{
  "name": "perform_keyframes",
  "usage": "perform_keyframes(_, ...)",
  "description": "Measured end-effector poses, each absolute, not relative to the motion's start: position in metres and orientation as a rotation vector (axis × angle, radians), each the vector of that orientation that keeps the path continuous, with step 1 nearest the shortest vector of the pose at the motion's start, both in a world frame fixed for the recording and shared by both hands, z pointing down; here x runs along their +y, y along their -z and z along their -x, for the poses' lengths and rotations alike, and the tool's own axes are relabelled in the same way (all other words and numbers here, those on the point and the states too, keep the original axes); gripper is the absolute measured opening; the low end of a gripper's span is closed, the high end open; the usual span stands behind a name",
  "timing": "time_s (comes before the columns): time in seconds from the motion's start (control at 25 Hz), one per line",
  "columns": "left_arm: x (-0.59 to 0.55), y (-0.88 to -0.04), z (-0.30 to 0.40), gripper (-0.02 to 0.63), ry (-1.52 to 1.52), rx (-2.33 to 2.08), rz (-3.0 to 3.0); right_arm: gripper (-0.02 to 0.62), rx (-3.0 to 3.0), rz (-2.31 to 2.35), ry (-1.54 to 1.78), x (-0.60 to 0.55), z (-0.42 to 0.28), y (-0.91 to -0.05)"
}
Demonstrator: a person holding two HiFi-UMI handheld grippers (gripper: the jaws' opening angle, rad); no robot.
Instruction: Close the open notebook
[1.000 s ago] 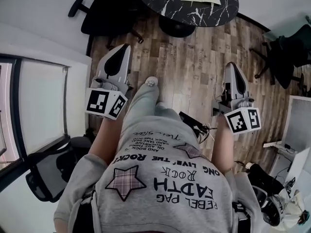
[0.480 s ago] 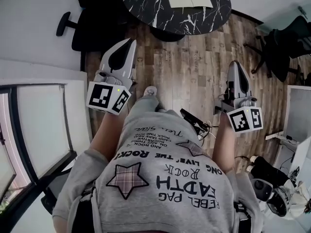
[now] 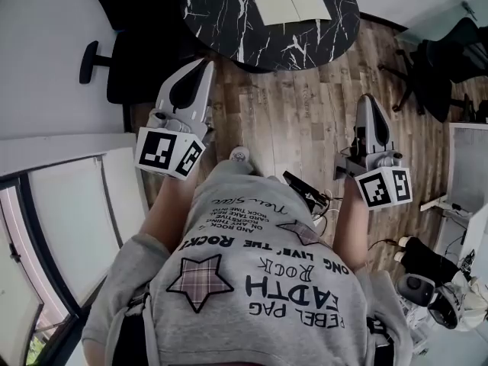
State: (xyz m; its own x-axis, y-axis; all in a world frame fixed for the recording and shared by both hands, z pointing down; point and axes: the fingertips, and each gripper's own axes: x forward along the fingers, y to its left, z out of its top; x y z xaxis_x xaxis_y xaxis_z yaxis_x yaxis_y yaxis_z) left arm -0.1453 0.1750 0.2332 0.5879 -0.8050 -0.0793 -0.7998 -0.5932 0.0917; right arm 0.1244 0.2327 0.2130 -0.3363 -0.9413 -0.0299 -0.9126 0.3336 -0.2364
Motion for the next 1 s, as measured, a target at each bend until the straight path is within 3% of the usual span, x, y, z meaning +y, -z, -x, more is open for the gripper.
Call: perform_keyframes(1.0, 0.051, -0.246, 0.146, 0.009, 0.136, -1.406, -2.734, 0.012, 2.431, 1.671, 0.288, 0.09, -0.127, -0.223)
